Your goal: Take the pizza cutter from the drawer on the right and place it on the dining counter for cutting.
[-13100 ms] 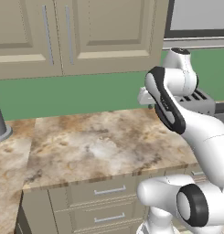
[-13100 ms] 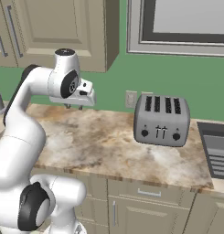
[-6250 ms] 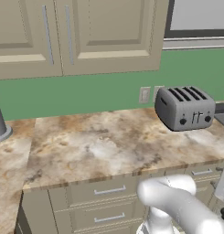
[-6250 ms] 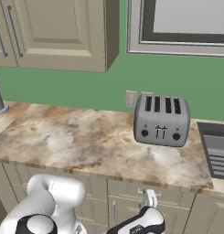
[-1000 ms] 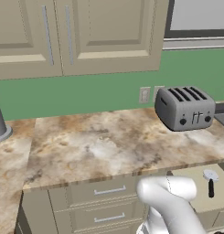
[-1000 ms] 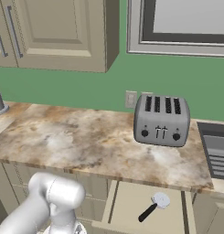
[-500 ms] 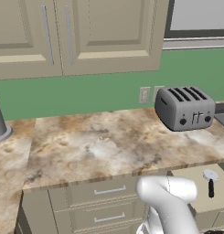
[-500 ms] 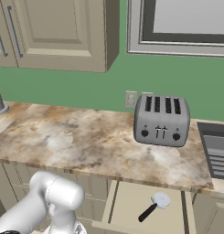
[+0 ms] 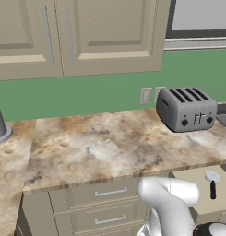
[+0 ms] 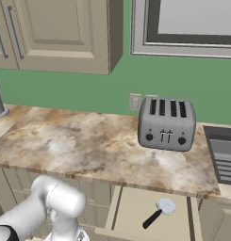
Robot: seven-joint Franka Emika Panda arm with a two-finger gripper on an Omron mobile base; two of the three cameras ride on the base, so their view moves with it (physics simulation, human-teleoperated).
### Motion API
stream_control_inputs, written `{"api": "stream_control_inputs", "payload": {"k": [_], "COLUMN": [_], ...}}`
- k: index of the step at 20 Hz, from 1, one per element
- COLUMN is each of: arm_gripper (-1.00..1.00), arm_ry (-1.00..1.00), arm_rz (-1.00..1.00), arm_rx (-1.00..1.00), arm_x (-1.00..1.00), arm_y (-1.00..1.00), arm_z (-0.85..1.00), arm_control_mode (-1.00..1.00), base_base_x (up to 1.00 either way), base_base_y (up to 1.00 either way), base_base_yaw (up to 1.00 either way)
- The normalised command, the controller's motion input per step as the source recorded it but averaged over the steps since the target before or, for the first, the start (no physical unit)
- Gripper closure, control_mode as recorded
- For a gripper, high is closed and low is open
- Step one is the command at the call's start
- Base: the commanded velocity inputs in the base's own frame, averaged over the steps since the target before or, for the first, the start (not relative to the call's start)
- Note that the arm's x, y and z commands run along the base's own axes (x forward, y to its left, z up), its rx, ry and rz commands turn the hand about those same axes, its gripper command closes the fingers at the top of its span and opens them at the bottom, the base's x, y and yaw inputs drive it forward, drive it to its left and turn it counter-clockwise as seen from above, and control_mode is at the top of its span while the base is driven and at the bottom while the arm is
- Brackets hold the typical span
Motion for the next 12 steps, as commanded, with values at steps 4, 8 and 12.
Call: {"api": "stream_control_inputs", "payload": {"k": [4, 8, 12], "arm_gripper": [-1.00, -1.00, -1.00], "arm_ry": [0.36, 0.32, 0.34], "arm_rz": [0.00, 0.00, 0.00], "arm_rx": [-0.12, -0.07, -0.08], "arm_x": [0.32, 0.36, 0.45], "arm_y": [0.01, 0.12, 0.27], "arm_z": [0.36, 0.15, 0.15], "arm_control_mode": [-1.00, -1.00, -1.00], "base_base_x": [0.00, 0.00, 0.00], "base_base_y": [0.00, 0.00, 0.00], "base_base_yaw": [0.00, 0.00, 0.00]}}
